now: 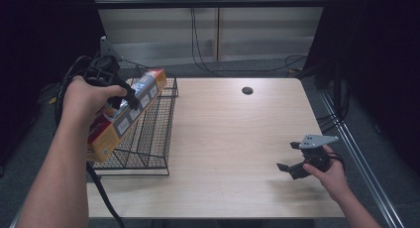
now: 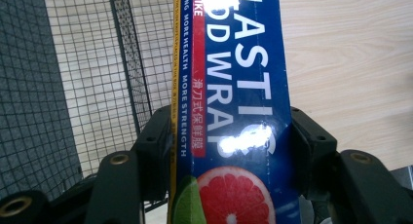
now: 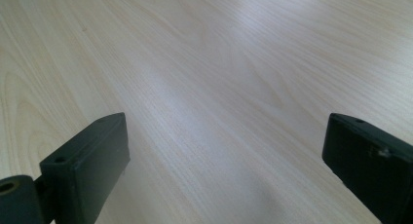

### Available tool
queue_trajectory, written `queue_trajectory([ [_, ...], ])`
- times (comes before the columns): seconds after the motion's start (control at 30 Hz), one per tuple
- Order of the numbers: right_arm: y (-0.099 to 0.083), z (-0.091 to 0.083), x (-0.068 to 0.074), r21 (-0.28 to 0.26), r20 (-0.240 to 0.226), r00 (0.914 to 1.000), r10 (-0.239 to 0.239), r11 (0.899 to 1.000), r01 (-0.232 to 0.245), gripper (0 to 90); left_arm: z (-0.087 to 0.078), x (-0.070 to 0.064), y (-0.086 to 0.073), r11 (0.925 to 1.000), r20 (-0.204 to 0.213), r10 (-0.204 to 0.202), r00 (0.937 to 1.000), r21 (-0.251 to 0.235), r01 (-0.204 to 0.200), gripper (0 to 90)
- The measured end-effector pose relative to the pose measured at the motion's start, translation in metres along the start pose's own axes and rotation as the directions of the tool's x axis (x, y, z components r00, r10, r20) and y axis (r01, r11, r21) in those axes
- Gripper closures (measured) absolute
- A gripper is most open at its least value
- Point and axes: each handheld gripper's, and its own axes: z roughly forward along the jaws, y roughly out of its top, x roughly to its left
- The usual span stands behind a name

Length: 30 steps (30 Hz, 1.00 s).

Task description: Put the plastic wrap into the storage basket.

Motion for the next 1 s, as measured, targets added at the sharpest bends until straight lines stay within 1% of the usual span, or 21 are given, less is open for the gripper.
queue_trajectory([
  [0.07, 0.000, 0.000, 0.000, 0.000, 0.000, 1.0000, 0.000, 1.000, 0.000, 2.8, 0.000, 0.002, 0.000, 1.0000, -0.010, -0.007, 0.9999, 0.001, 0.007, 44.1],
  [0.17, 0.000, 0.000, 0.000, 0.000, -0.001, 1.0000, 0.000, 1.000, 0.000, 2.8, 0.000, 0.004, 0.000, 0.9999, -0.010, -0.016, 0.9998, 0.001, 0.016, 44.2],
  [0.2, 0.000, 0.000, 0.001, -0.002, 0.005, 1.0000, 0.001, 1.000, -0.001, 2.8, 0.000, 0.005, 0.000, 0.9997, -0.016, -0.021, 0.9996, -0.008, 0.021, 44.2],
  [0.33, 0.000, 0.000, 0.000, -0.001, 0.002, 1.0000, -0.001, 1.000, 0.001, 2.8, -0.001, 0.009, 0.000, 0.9993, -0.020, -0.036, 0.9992, -0.014, 0.036, 44.2],
  [0.37, 0.000, 0.000, 0.000, 0.000, 0.002, 1.0000, 0.002, 1.000, -0.002, 2.8, -0.001, 0.010, 0.000, 0.9990, -0.025, -0.042, 0.9988, -0.018, 0.042, 44.2],
  [0.4, 0.000, 0.000, 0.000, 0.001, 0.003, 1.0000, 0.001, 1.000, -0.001, 2.8, -0.001, 0.010, 0.000, 0.9991, -0.032, -0.039, 0.9987, -0.016, 0.039, 44.2],
  [0.47, 0.000, 0.000, 0.000, 0.002, 0.002, 1.0000, 0.001, 1.000, -0.001, 2.8, -0.001, 0.012, 0.000, 0.9986, -0.032, -0.050, 0.9982, -0.020, 0.050, 44.2],
  [0.5, 0.000, 0.000, 0.000, 0.002, 0.003, 1.0000, 0.001, 1.000, -0.001, 2.8, -0.002, 0.013, 0.000, 0.9979, -0.027, -0.062, 0.9977, -0.023, 0.061, 44.2],
  [0.53, 0.000, 0.000, 0.000, 0.003, 0.003, 1.0000, 0.001, 1.000, -0.001, 2.8, -0.002, 0.014, 0.000, 0.9979, -0.030, -0.059, 0.9978, -0.030, 0.058, 44.2],
  [0.6, 0.000, 0.001, 0.000, 0.002, 0.007, 1.0000, 0.000, 1.000, 0.000, 2.8, -0.003, 0.016, -0.001, 0.9969, -0.035, -0.072, 0.9968, -0.033, 0.071, 44.2],
  [0.67, 0.000, 0.001, 0.000, 0.002, 0.007, 1.0000, 0.001, 1.000, -0.001, 2.8, -0.004, 0.018, 0.000, 0.9968, -0.046, -0.073, 0.9963, -0.035, 0.071, 44.2],
  [0.73, 0.000, 0.000, 0.000, 0.004, 0.002, 1.0000, 0.000, 1.000, 0.000, 2.8, -0.005, 0.018, 0.000, 0.9953, -0.051, -0.088, 0.9948, -0.046, 0.085, 44.2],
  [0.8, 0.000, 0.000, 0.000, 0.004, 0.002, 1.0000, 0.000, 1.000, 0.000, 2.8, -0.006, 0.019, 0.000, 0.9944, -0.048, -0.092, 0.9946, -0.055, 0.090, 44.2],
  [0.9, 0.000, 0.000, 0.000, 0.003, 0.005, 1.0000, 0.000, 1.000, 0.000, 2.8, -0.008, 0.021, 0.001, 0.9932, -0.060, -0.098, 0.9934, -0.070, 0.094, 44.2],
  [0.97, 0.000, 0.000, 0.000, 0.001, 0.004, 1.0000, -0.002, 1.000, 0.002, 2.8, -0.010, 0.020, 0.001, 0.9905, -0.063, -0.118, 0.9911, -0.078, 0.113, 44.2],
  [1.0, 0.000, 0.000, 0.000, -0.001, 0.009, 1.0000, -0.002, 1.000, 0.002, 2.8, -0.010, 0.021, 0.001, 0.9904, -0.067, -0.114, 0.9912, -0.085, 0.108, 44.2],
])
